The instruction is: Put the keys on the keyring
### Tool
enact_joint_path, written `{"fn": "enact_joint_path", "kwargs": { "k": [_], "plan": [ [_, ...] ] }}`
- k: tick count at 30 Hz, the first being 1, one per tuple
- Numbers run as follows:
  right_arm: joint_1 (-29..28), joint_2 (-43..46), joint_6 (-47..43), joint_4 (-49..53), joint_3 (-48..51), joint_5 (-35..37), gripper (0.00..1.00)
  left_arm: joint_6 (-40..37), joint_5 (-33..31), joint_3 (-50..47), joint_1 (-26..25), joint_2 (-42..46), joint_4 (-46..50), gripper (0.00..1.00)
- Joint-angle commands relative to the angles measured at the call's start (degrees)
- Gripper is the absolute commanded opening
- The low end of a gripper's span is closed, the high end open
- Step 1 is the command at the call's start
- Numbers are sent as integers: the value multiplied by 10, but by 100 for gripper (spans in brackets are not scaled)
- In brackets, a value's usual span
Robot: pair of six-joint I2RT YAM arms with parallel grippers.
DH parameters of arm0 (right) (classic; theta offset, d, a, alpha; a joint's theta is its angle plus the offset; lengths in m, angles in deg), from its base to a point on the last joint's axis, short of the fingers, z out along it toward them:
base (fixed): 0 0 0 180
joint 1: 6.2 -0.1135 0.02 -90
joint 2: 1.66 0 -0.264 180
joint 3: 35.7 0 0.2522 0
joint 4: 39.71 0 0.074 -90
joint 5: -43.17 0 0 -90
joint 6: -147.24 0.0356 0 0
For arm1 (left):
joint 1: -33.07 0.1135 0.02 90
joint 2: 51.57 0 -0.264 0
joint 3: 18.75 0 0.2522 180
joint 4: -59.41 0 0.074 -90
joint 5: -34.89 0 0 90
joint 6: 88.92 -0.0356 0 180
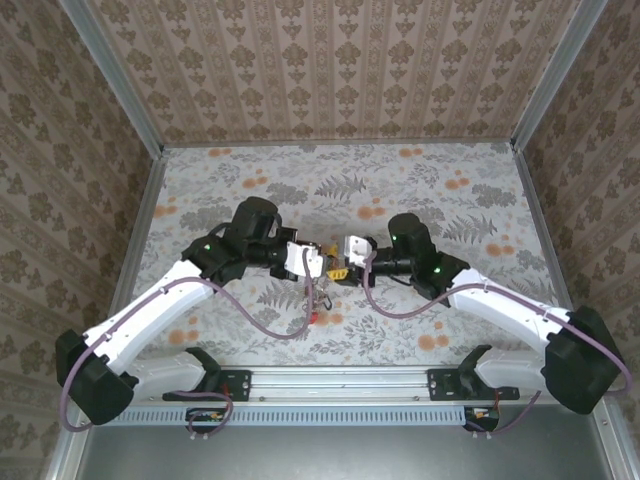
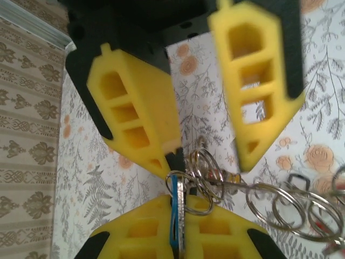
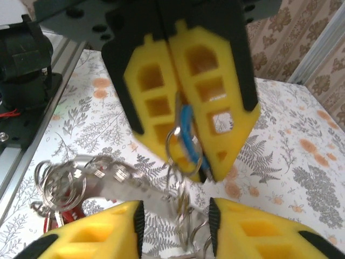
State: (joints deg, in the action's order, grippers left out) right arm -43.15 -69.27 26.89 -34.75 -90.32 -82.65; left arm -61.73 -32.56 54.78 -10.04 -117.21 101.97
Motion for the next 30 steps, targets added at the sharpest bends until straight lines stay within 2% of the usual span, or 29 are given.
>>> {"fn": "enact_joint_path", "kwargs": {
  "k": [1, 4, 5, 6, 8, 15, 24, 27, 30],
  "plan": [
    [24, 50, -16, 9, 30, -27, 51, -47, -30, 44, -5, 4, 21, 0],
    [59, 99, -9, 17, 62, -13, 59, -74, -62, 61, -2, 0, 34, 0],
    [70, 115, -4, 17, 71, -4, 65, -78, -70, 68, 3, -3, 37, 0],
    [82, 133, 3, 15, 81, 9, 74, -79, -71, 75, 12, -7, 39, 0],
    [101, 168, 15, 6, 101, 31, 99, -80, -61, 86, 31, -18, 43, 0],
    [143, 263, 63, -25, 159, 142, 99, -68, -11, 117, 41, -76, 17, 0],
    [188, 334, 142, -72, 221, 360, 99, -17, 9, 200, -26, -240, -25, 0],
    [210, 356, 159, -74, 235, 392, 100, 4, 13, 260, -37, -302, -22, 0],
    [222, 364, 169, -66, 241, 394, 99, 16, 9, 300, -36, -343, -21, 0]
  ]
}}
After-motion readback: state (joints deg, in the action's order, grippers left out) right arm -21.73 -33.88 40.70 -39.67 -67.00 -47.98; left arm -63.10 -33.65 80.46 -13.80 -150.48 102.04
